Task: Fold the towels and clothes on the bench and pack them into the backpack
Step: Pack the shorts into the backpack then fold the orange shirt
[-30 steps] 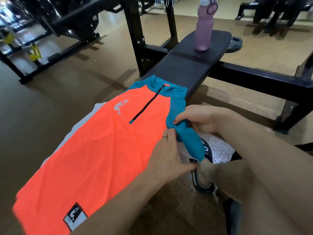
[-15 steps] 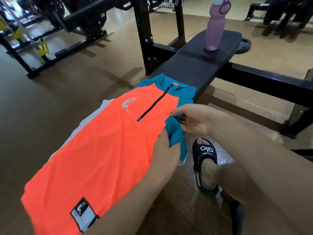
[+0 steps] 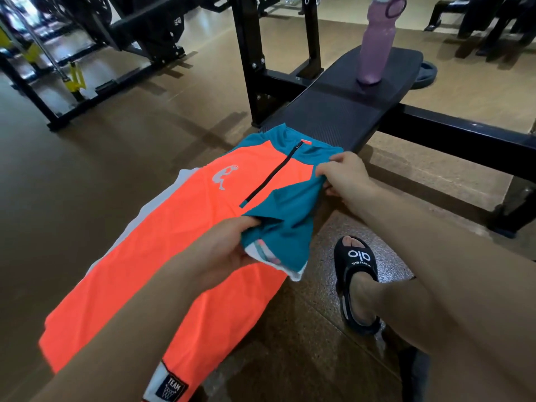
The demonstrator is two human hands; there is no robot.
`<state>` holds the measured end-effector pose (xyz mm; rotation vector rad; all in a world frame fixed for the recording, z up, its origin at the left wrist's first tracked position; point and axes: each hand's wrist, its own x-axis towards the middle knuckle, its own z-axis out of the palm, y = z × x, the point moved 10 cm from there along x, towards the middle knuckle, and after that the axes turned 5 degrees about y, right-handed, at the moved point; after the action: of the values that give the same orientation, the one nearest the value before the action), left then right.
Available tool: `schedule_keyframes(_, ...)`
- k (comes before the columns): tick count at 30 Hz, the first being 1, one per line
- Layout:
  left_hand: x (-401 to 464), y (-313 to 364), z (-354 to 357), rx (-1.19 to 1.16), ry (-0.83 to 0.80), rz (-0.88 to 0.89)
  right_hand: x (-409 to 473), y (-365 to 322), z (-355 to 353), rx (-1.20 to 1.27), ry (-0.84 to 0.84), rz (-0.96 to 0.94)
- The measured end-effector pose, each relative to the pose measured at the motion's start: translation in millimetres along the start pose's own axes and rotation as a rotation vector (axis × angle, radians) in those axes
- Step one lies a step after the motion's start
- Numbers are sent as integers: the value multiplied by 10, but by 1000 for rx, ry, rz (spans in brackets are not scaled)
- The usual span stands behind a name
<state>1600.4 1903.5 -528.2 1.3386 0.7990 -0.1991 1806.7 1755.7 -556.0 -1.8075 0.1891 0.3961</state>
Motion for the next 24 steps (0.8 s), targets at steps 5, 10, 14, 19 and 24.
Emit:
schedule_keyframes(5,245,-154,-689,-104,226,-134,-74,-188,451,-64,-264,-111)
schedule_keyframes(10,285,-233,-726,174,247,-52,-174,-318,408,-554,-227,-434)
schedule_keyframes(14,264,-92,-634,431,346,167,-199,-416,303,-696,-112,-580)
schedule_keyframes(19,199,-34,-506,715,306,299,-72,-333,299,-916,-137,-660)
schedule_keyframes(24,63,-101,-471,1037,291,389,-35,-292,381,-1024,-193,-739)
